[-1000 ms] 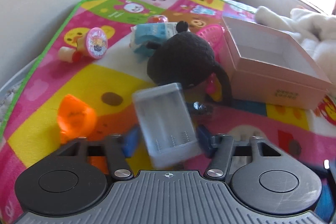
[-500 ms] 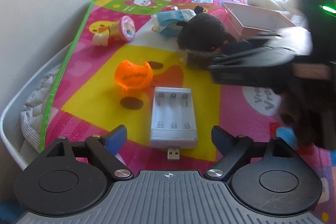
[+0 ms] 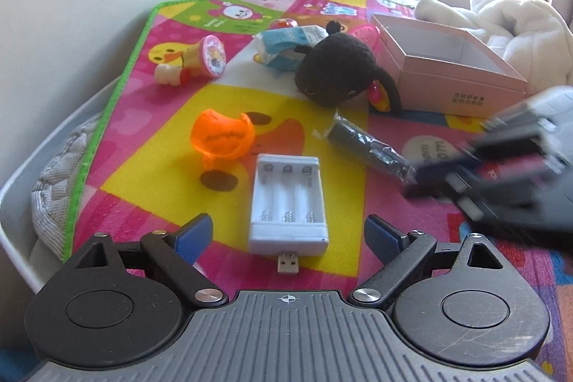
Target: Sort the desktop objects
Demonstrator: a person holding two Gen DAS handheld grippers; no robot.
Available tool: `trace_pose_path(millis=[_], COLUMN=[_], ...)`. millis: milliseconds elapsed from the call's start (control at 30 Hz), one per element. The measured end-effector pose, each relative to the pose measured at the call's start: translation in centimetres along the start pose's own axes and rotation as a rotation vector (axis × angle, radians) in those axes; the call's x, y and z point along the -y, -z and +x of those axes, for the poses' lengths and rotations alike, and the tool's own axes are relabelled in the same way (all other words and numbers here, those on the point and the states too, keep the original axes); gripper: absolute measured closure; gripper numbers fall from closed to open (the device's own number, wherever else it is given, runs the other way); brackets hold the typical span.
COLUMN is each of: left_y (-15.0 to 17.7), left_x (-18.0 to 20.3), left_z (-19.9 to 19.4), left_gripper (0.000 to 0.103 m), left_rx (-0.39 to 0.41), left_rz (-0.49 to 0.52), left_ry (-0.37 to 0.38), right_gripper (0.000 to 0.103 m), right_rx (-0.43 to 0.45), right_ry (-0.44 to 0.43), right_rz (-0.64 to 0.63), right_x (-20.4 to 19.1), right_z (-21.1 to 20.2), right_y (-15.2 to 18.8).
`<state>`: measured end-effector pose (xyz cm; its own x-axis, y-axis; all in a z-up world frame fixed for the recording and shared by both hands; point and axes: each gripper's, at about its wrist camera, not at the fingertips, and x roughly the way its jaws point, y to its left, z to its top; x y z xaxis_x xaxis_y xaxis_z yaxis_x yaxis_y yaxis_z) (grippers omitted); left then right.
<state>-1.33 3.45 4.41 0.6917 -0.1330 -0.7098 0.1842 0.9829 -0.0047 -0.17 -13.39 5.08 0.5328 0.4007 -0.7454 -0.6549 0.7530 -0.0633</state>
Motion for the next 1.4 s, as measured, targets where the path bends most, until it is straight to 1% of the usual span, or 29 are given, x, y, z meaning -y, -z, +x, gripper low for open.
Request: trace_pose_path(millis=[33,100,133,167,200,233,267,300,367,467,500,533,567,600,667,733,800,833,867,900,967,1033,1067,1100,1167,1200,1267,1333,1400], left_y=[0.1,0.1,0.1,0.1,0.2,0.2,0.3,0.3,0.3,0.3,0.3,0.4,0.4,0.4,0.3,0.1,0.1,0.0,0.1,0.1,0.3,0.4,0.4,0.5,0.5,0.5,0.5,0.5,0.5], left_x=[-0.1,-0.1,-0.2,-0.2,-0.2,-0.4,-0.5,-0.7,-1.2,-1.6,-1.7,-1.7,-1.8,-2.0,-2.3,-2.6,-2.5,-2.4,-2.2,-2.0,-1.5,-1.1,-1.0,-0.9,-0.9,-0.9,-0.9,-0.9,-0.9], left_z=[0.0,0.1,0.1,0.1,0.0,0.0,-0.1,-0.2,-0.3,-0.4,-0.4,-0.5,-0.6,-0.6,-0.6,-0.4,-0.2,-0.1,-0.1,0.0,0.2,0.2,0.2,0.2,0.2,0.2,0.2,0.2,0.2], left_gripper=[0.008,0.007,0.007,0.006,0.006,0.005,0.005,0.004,0.003,0.002,0.002,0.002,0.001,0.001,0.001,0.001,0.001,0.001,0.001,0.001,0.001,0.001,0.0,0.0,0.0,0.0,0.0,0.0,0.0], left_rx=[-0.004,-0.011,-0.014,-0.016,-0.017,-0.015,-0.012,-0.009,-0.002,0.009,0.015,0.019,0.022,0.024,0.025,0.024,0.024,0.023,0.021,0.019,0.014,0.011,0.011,0.01,0.008,0.007,0.004,0.002,0.001], left_rz=[-0.001,-0.011,-0.02,-0.027,-0.033,-0.037,-0.043,-0.051,-0.073,-0.093,-0.094,-0.094,-0.093,-0.095,-0.107,-0.123,-0.128,-0.126,-0.121,-0.115,-0.101,-0.087,-0.082,-0.08,-0.082,-0.081,-0.078,-0.074,-0.074], left_ry=[-0.003,-0.01,-0.016,-0.024,-0.032,-0.04,-0.048,-0.056,-0.066,-0.066,-0.066,-0.069,-0.072,-0.075,-0.076,-0.071,-0.057,-0.049,-0.041,-0.034,-0.024,-0.02,-0.019,-0.019,-0.018,-0.019,-0.022,-0.028,-0.032], right_gripper=[0.087,0.07,0.067,0.064,0.063,0.063,0.058,0.051,0.044,0.044,0.064,0.077,0.081,0.081,0.081,0.081,0.08,0.08,0.075,0.065,0.058,0.056,0.055,0.055,0.054,0.051,0.045,0.044,0.044], right_rx=[-0.012,-0.03,-0.037,-0.037,-0.025,0.002,0.027,0.051,0.084,0.081,0.061,0.04,0.043,0.05,0.059,0.04,0.025,0.02,0.017,0.013,0.017,0.019,0.021,0.025,0.045,0.063,0.093,0.124,0.171], right_ry=[0.028,0.133,0.191,0.214,0.209,0.18,0.154,0.141,0.135,0.158,0.146,0.112,0.099,0.081,0.012,-0.037,-0.047,-0.024,0.029,0.101,0.267,0.402,0.441,0.446,0.409,0.382,0.361,0.374,0.368], right_rz=[-0.021,-0.035,-0.004,0.039,0.081,0.116,0.128,0.128,0.108,0.089,0.095,0.105,0.109,0.079,0.004,-0.067,-0.113,-0.128,-0.131,-0.124,-0.101,-0.067,-0.023,0.031,0.14,0.179,0.212,0.219,0.263], right_x=[-0.3,-0.2,0.4,1.2,1.6,1.9,1.8,1.5,0.3,-0.5,-0.4,-0.3,-0.4,-0.8,-1.4,-1.5,-0.9,-0.3,0.3,1.0,2.4,3.4,4.0,4.5,5.0,5.0,4.7,4.5,5.3], right_z=[-0.4,-0.4,0.0,0.0,-0.2,-0.5,-0.8,-0.7,0.1,2.3,3.2,3.8,3.7,3.2,1.8,0.5,-0.3,-0.6,-0.6,-0.4,0.0,0.7,1.1,1.2,1.3,1.2,1.3,1.1,0.6], right_y=[0.8,1.7,2.0,1.9,1.7,1.5,1.3,1.0,0.4,-0.3,-0.5,-0.7,-0.9,-0.9,-0.5,0.3,1.2,1.7,2.0,2.3,2.4,2.2,2.0,1.8,1.6,1.6,1.6,1.3,0.5])
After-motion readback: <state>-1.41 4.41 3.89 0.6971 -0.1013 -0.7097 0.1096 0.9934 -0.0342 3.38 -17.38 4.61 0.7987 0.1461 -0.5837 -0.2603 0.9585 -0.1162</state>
